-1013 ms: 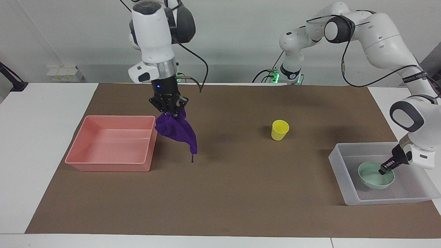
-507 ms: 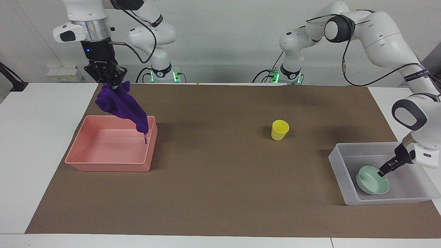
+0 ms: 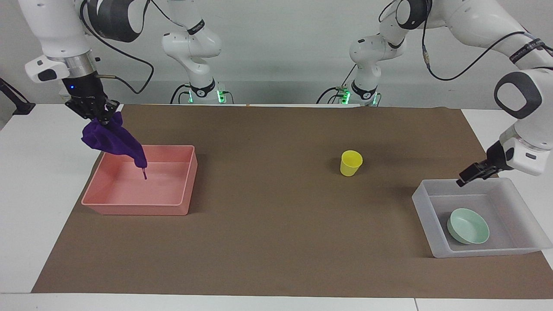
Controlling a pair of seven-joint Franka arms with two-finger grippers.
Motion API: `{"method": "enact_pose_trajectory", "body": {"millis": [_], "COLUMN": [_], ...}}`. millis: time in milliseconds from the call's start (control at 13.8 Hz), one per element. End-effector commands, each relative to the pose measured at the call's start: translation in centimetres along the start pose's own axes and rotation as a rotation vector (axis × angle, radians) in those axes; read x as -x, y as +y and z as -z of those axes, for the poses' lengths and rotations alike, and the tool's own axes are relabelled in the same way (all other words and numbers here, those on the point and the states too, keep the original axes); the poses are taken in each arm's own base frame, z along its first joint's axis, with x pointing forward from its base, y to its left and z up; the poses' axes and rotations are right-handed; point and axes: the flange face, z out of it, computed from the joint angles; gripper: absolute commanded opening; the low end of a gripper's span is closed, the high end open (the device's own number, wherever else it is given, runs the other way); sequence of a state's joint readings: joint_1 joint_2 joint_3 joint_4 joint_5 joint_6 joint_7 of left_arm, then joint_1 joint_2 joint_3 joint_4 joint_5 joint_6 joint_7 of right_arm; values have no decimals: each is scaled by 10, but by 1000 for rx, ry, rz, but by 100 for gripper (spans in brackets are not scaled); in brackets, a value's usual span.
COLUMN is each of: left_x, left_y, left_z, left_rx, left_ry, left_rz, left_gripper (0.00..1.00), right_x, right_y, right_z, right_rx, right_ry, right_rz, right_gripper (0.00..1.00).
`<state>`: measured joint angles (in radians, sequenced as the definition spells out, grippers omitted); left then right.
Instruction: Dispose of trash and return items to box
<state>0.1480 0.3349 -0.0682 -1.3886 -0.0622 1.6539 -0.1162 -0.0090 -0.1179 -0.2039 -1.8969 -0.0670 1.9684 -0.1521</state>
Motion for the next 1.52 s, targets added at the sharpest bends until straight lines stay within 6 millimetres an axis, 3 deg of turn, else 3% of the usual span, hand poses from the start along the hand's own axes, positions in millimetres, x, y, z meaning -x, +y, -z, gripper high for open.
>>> {"method": "enact_pose_trajectory", "body": {"millis": [0,145,289,434,507,651,796,868,941,1013,1086,1303,1447], "left_x": [56,99,137,169,177,179,182,181,179,178,178,177,170], "left_y": [49,89,106,122,132,133,140,142,143,143,144,145,144], "left_z": [-5,-43,-89,-132,-149,-177,-192,-195,-204,-207,-209,-207,-187], "left_rx": [-23,-37,-18,-18,-14,3,10,13,13,28,40,40,43], "left_ry": [-62,-67,-21,-5,12,33,4,4,-16,-23,-31,-46,-59], "left_rz": [-54,-131,-169,-215,-237,-227,-215,-214,-207,-191,-176,-140,-119], "left_gripper": [100,100,100,100,100,100,100,86,40,14,0,0,0], "right_x": [2,-8,-7,-3,-1,-2,-4,-4,-5,-7,-9,-20,-25], "right_y": [1,4,-1,-11,-16,-40,-50,-50,-54,-61,-71,-102,-98], "right_z": [-52,-90,-134,-165,-176,-188,-187,-187,-188,-185,-184,-162,-128], "right_rx": [11,22,25,24,14,8,7,7,7,5,5,8,-7], "right_ry": [-13,-18,-37,-42,-55,-68,-62,-62,-63,-61,-59,-43,-60], "right_rz": [42,44,52,54,42,18,-8,-8,-6,5,14,-35,-48], "right_gripper": [0,0,0,0,0,0,18,60,100,100,100,100,100]}}
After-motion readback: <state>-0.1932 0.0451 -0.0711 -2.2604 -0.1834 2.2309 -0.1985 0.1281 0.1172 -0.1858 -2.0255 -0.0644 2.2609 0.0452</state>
